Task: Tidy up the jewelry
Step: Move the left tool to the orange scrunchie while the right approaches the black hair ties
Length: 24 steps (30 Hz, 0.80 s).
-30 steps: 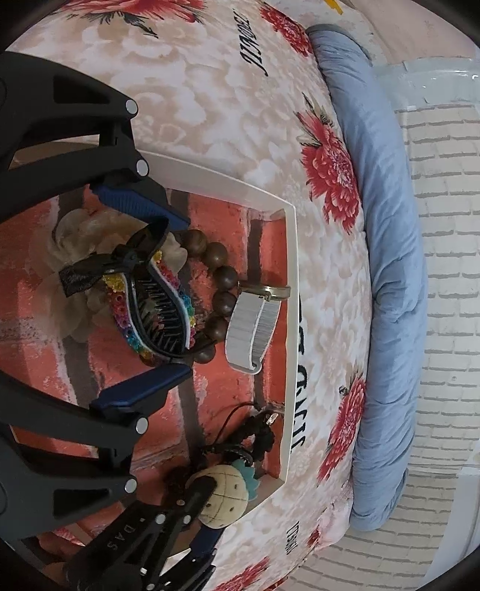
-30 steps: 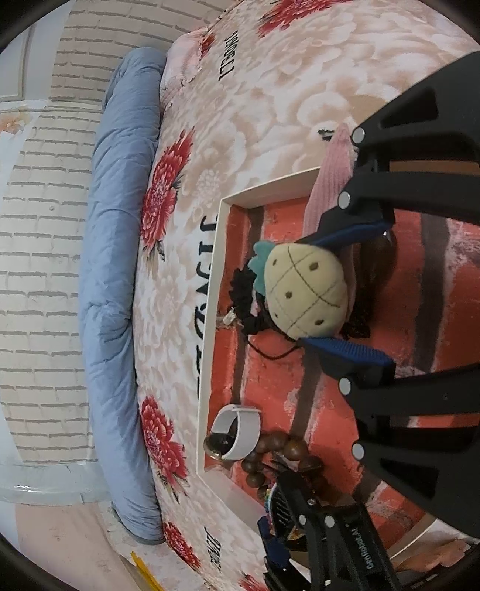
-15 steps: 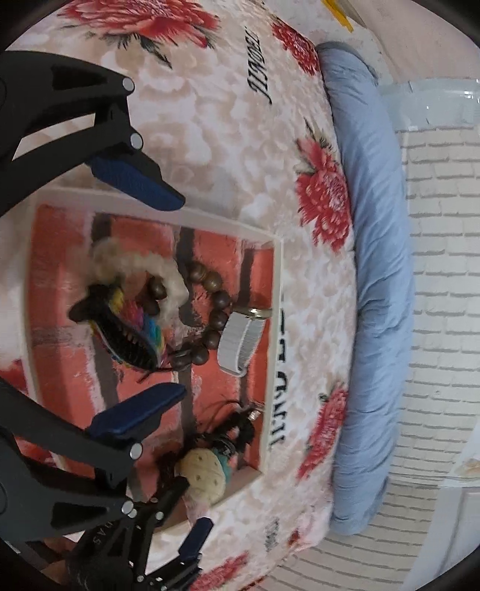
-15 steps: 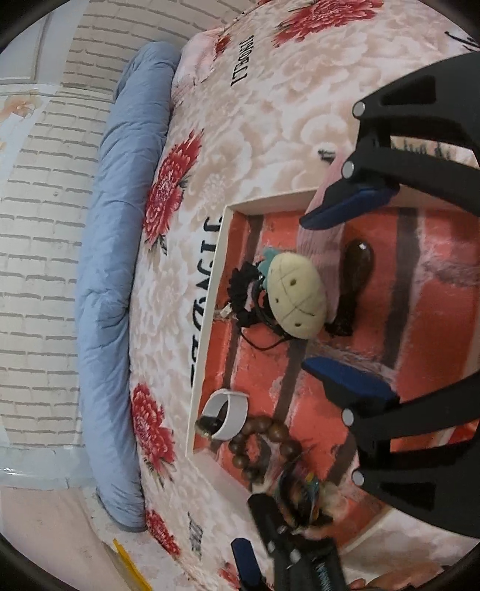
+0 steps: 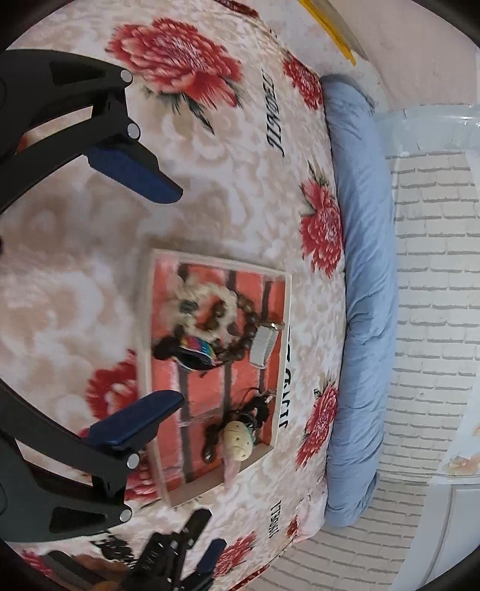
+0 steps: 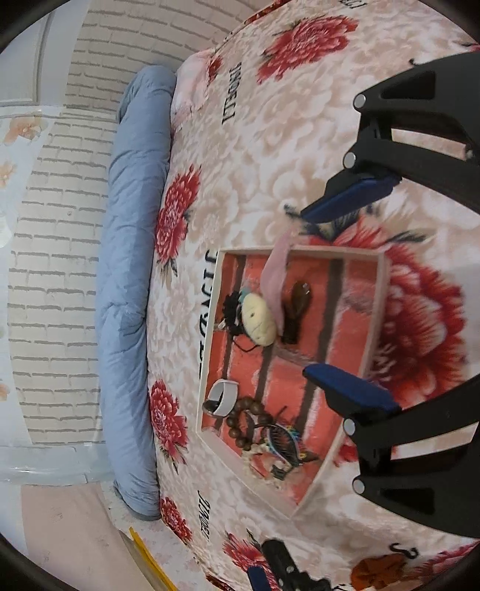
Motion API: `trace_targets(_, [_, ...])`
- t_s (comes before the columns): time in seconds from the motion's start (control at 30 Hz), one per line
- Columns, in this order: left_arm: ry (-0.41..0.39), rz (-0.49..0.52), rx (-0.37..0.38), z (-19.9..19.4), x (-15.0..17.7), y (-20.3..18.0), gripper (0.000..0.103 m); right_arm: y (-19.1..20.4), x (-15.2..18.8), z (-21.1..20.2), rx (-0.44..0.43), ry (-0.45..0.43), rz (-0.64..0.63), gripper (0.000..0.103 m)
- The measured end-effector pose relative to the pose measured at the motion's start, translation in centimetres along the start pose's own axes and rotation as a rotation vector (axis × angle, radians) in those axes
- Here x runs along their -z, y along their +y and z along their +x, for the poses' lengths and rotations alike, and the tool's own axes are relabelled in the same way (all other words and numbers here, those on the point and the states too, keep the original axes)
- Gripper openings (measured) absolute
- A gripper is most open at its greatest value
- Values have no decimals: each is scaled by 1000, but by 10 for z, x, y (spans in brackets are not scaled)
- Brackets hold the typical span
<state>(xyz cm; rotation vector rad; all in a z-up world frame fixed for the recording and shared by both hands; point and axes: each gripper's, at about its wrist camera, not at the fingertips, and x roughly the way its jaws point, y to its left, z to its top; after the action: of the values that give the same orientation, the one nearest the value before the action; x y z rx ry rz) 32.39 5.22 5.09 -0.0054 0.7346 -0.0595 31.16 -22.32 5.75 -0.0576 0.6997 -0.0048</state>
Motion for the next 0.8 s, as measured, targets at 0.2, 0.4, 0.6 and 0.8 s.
trace_targets(0.2, [-5,-42,-27,-37,21,28,98,-29,23,-27,31,16,6,77])
trace_targets(0.4, [-3,-15,-73,-59,50,42,98,-63,48,-41,47,44,47,77])
trace_targets(0.6, [29,-50,-78,-59,80,59,98,-88,78,-38,87,81,75,77])
trace_targets(0.8, [70,-53,-88,-50,106,67,98,-104,105,-26,112,131,102,77])
